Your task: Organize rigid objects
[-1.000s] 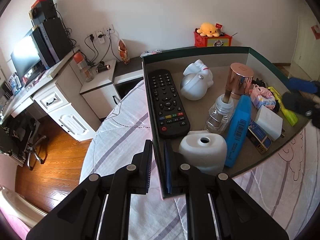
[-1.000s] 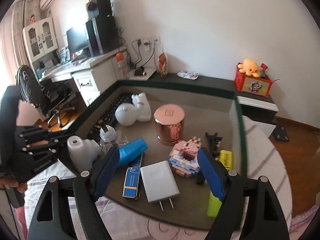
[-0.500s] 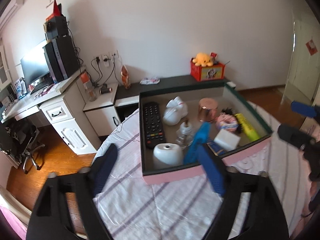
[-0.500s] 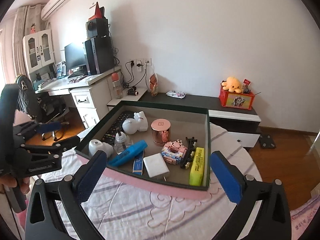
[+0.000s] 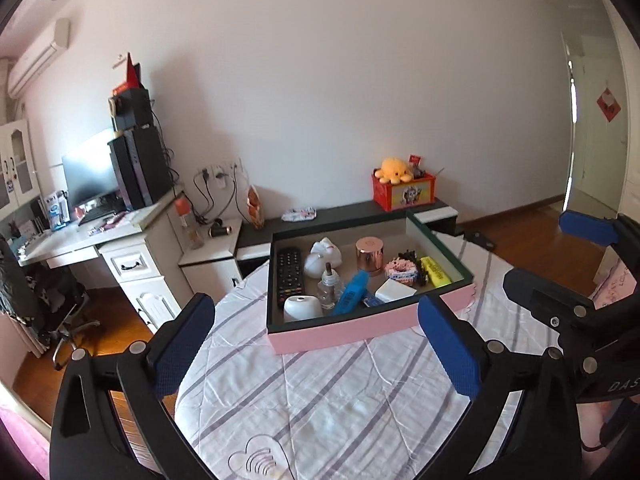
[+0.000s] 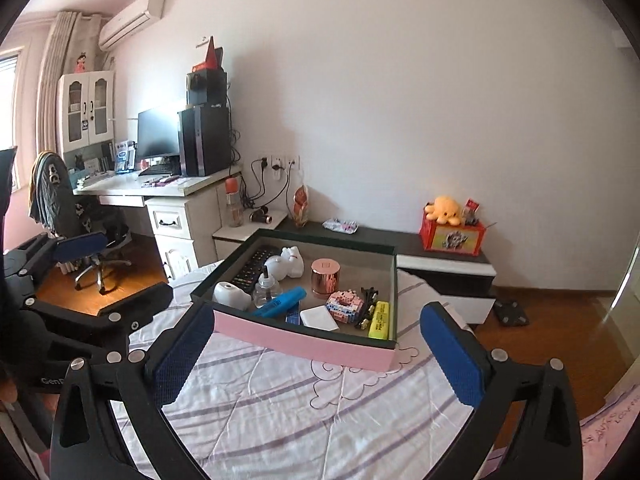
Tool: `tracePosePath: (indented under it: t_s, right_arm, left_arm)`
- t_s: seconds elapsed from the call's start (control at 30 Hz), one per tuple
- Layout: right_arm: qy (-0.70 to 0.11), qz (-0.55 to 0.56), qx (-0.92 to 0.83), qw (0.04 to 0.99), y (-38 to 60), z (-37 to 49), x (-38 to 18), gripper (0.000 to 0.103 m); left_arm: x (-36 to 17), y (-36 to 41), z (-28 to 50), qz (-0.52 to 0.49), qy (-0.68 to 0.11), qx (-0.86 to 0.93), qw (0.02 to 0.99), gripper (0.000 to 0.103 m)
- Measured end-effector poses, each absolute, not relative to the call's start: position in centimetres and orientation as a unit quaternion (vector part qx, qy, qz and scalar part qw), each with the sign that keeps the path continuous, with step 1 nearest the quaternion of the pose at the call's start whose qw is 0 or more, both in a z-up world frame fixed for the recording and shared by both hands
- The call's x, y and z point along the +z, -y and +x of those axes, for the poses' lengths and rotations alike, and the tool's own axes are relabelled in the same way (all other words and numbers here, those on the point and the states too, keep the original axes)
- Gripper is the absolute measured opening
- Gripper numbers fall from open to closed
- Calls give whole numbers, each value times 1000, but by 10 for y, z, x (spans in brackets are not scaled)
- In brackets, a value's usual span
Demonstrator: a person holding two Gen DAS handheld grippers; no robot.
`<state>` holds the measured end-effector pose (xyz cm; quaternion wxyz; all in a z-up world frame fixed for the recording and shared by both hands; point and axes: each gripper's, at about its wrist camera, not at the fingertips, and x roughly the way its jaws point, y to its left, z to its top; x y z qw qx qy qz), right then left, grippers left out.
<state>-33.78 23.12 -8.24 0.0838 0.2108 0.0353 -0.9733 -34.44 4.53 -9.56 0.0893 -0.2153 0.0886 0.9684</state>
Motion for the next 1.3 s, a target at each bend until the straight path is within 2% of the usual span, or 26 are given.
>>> tracePosePath:
  t_s: [0.67, 1.3]
  right_arm:
    - [-33, 140, -985, 95, -222, -230, -36, 103]
    - [-65, 41, -994, 78, -198, -118, 5, 103]
  left_arm:
    - [-42, -30, -229, -115, -54, 990, 62, 103]
    - [-9, -13, -114, 12, -28, 999, 40, 103]
